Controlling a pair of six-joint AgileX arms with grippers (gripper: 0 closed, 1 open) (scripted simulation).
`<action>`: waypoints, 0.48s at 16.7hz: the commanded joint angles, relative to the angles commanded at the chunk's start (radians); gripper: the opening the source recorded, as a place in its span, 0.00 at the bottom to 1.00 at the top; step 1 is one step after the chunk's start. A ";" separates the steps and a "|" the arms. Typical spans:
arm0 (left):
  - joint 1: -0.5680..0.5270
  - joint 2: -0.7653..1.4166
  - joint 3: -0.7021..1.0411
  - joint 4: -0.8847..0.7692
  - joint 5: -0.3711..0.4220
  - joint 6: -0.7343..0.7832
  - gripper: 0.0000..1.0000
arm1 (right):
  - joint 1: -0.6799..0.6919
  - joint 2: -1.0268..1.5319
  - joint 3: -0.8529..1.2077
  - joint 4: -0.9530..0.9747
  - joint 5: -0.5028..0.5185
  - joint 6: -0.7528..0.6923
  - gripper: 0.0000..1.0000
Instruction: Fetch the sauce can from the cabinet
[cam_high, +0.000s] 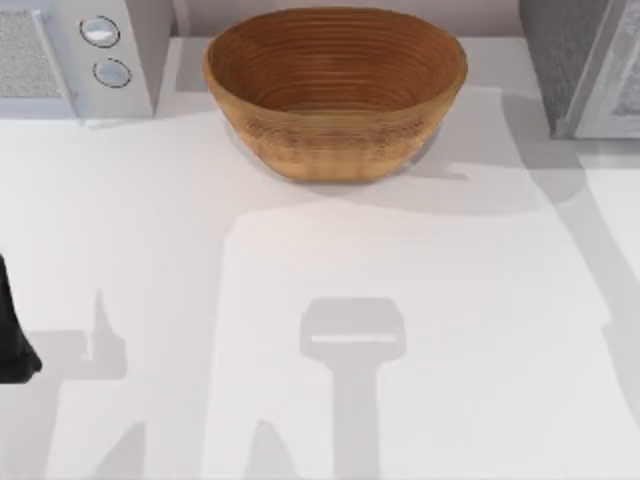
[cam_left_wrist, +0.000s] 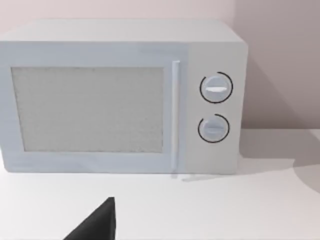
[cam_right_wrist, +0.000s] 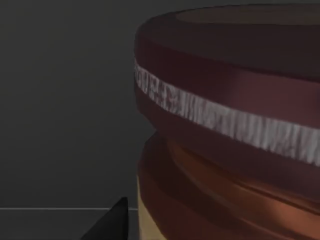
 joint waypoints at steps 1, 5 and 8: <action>0.000 0.000 0.000 0.000 0.000 0.000 1.00 | 0.000 0.000 0.000 0.000 0.000 0.000 0.70; 0.000 0.000 0.000 0.000 0.000 0.000 1.00 | 0.000 0.000 0.000 0.000 0.000 0.000 0.40; 0.000 0.000 0.000 0.000 0.000 0.000 1.00 | 0.000 0.000 0.000 0.000 0.000 0.000 0.17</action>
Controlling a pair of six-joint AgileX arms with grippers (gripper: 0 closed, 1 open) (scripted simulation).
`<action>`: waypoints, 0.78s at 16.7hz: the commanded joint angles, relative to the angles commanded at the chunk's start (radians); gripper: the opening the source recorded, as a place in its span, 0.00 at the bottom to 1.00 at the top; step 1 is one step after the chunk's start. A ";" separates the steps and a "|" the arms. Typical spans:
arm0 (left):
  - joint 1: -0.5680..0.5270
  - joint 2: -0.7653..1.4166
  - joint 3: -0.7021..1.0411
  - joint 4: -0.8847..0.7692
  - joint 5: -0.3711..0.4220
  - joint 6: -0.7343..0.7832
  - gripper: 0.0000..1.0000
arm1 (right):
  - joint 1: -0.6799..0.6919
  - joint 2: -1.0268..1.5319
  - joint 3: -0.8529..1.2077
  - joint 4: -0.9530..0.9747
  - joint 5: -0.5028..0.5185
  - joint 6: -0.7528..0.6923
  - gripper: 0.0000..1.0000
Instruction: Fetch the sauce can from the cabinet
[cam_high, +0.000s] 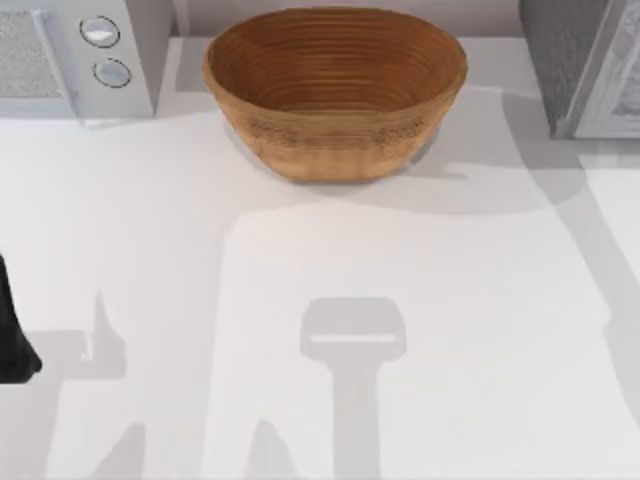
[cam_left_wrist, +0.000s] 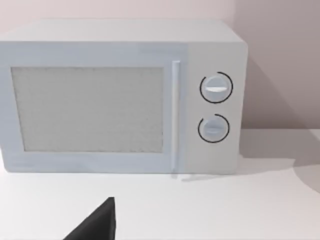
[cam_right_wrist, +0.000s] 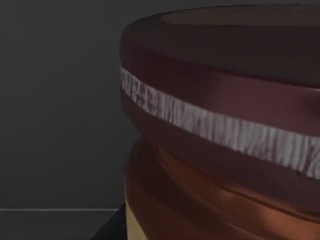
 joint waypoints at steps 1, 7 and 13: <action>0.000 0.000 0.000 0.000 0.000 0.000 1.00 | 0.000 0.000 0.000 0.000 0.000 0.000 0.10; 0.000 0.000 0.000 0.000 0.000 0.000 1.00 | 0.000 0.000 0.000 0.000 0.000 0.000 0.00; 0.000 0.000 0.000 0.000 0.000 0.000 1.00 | 0.016 -0.017 0.003 -0.017 0.013 0.003 0.00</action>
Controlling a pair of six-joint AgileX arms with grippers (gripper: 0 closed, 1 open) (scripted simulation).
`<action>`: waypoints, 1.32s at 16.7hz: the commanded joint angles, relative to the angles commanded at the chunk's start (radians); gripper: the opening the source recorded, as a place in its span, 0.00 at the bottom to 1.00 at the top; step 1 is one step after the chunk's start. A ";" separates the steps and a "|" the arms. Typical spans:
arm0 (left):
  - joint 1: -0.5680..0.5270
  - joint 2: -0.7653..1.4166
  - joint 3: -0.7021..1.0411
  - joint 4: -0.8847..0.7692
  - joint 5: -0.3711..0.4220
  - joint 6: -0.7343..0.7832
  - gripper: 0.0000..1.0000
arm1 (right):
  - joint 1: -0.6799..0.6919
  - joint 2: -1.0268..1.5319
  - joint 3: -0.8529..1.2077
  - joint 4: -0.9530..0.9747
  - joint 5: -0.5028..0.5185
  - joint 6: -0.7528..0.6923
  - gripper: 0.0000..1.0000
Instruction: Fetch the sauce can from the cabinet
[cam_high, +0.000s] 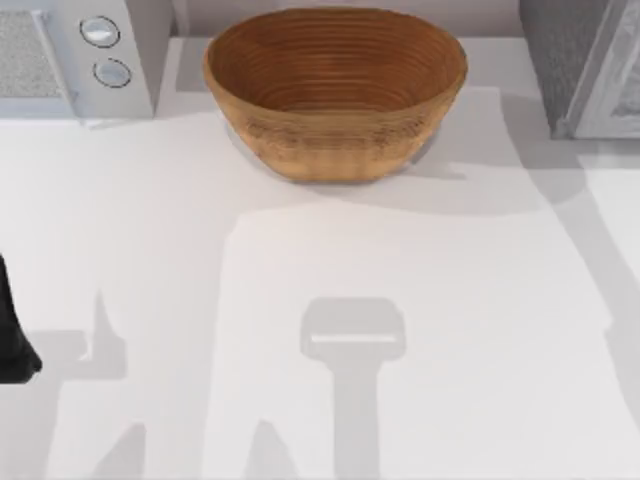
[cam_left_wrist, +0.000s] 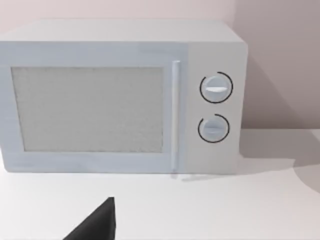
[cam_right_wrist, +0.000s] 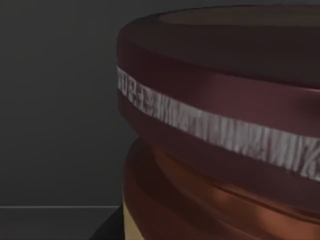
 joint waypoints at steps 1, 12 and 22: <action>0.000 0.000 0.000 0.000 0.000 0.000 1.00 | 0.018 -0.023 0.003 -0.024 0.017 0.001 0.00; 0.000 0.000 0.000 0.000 0.000 0.000 1.00 | 0.249 -0.357 0.015 -0.379 0.244 -0.003 0.00; 0.000 0.000 0.000 0.000 0.000 0.000 1.00 | 0.174 -0.550 -0.280 -0.263 0.168 0.001 0.00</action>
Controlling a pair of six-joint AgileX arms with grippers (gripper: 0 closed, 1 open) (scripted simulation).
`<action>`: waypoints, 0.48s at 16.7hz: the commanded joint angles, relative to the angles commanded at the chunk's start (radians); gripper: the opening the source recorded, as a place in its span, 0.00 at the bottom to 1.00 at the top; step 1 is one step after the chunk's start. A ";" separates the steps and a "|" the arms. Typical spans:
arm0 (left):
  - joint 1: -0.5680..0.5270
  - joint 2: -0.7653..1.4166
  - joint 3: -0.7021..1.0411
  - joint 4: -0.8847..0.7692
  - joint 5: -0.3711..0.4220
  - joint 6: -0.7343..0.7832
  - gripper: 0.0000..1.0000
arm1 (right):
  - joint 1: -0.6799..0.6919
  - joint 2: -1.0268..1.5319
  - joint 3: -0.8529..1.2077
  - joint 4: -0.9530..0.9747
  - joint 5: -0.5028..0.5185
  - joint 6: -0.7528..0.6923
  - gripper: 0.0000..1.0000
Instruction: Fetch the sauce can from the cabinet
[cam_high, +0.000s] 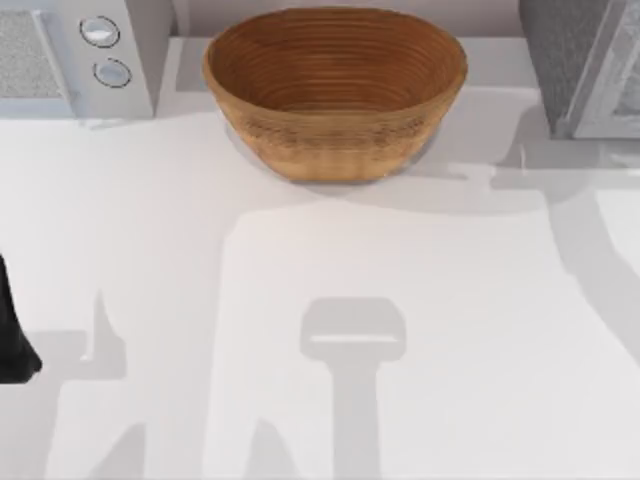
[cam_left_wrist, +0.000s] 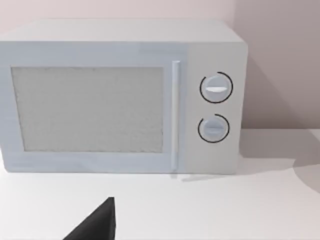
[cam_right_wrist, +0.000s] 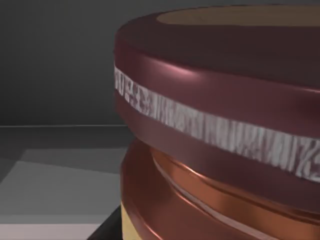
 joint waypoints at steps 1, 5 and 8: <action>0.000 0.000 0.000 0.000 0.000 0.000 1.00 | -0.019 -0.050 -0.085 0.028 -0.019 0.000 0.00; 0.000 0.000 0.000 0.000 0.000 0.000 1.00 | -0.108 -0.286 -0.503 0.163 -0.110 -0.003 0.00; 0.000 0.000 0.000 0.000 0.000 0.000 1.00 | -0.183 -0.486 -0.856 0.278 -0.188 -0.006 0.00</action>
